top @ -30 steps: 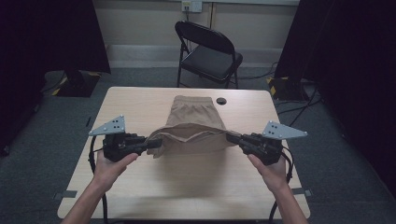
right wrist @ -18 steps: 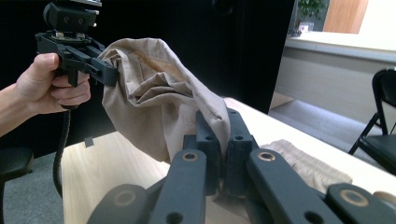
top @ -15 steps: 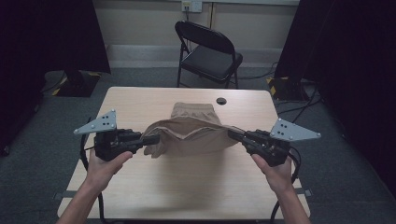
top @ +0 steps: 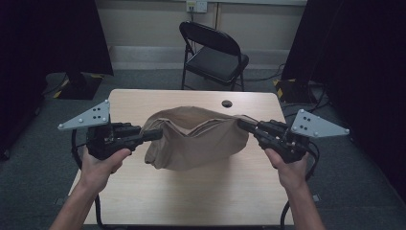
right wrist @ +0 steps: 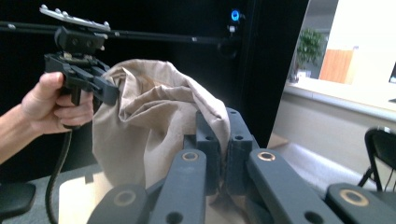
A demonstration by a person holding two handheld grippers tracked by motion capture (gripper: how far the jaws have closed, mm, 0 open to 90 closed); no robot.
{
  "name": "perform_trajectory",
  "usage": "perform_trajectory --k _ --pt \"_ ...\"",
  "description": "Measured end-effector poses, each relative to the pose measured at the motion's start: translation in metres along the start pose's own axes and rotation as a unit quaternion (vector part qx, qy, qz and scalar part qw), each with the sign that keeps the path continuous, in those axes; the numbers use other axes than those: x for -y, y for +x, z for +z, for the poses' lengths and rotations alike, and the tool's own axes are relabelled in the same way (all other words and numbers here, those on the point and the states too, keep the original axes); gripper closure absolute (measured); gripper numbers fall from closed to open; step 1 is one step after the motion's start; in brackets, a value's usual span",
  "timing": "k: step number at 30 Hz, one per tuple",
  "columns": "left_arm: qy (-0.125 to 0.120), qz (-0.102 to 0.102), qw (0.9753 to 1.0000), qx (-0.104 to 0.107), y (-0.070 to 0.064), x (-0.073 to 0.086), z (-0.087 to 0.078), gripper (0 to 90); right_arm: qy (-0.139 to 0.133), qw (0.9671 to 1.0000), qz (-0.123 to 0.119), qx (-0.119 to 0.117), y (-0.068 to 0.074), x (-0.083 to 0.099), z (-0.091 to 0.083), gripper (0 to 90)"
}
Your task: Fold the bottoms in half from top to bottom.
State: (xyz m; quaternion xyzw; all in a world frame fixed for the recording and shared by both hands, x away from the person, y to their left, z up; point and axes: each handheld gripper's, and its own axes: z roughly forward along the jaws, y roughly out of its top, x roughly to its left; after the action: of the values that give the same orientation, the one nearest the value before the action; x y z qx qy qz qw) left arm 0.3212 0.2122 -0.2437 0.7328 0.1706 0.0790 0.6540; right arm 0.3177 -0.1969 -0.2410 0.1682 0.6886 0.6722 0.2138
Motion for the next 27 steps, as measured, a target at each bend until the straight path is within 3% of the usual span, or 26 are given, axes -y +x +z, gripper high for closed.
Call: perform_trajectory --k 7,12,19,22,27 --pt "-0.007 0.015 0.9999 0.005 -0.009 -0.019 -0.002 84.6 -0.027 0.9995 -0.017 -0.008 0.006 -0.023 0.0 87.9" --pt "0.003 0.011 0.9999 -0.01 -0.004 -0.015 -0.003 84.6 -0.023 0.9996 -0.014 -0.012 0.007 -0.02 0.002 87.9" --pt "0.051 -0.032 0.9981 -0.018 0.031 0.021 0.011 84.5 0.04 0.9989 0.026 0.004 -0.009 0.025 0.007 87.8" --pt "0.071 -0.063 0.9954 -0.014 0.049 0.041 0.023 84.6 0.067 0.9967 0.044 0.013 -0.019 0.046 0.014 87.8" --pt "0.093 -0.096 0.9909 -0.017 0.071 0.072 0.037 84.6 0.106 0.9912 0.076 0.022 -0.035 0.082 0.026 87.8"
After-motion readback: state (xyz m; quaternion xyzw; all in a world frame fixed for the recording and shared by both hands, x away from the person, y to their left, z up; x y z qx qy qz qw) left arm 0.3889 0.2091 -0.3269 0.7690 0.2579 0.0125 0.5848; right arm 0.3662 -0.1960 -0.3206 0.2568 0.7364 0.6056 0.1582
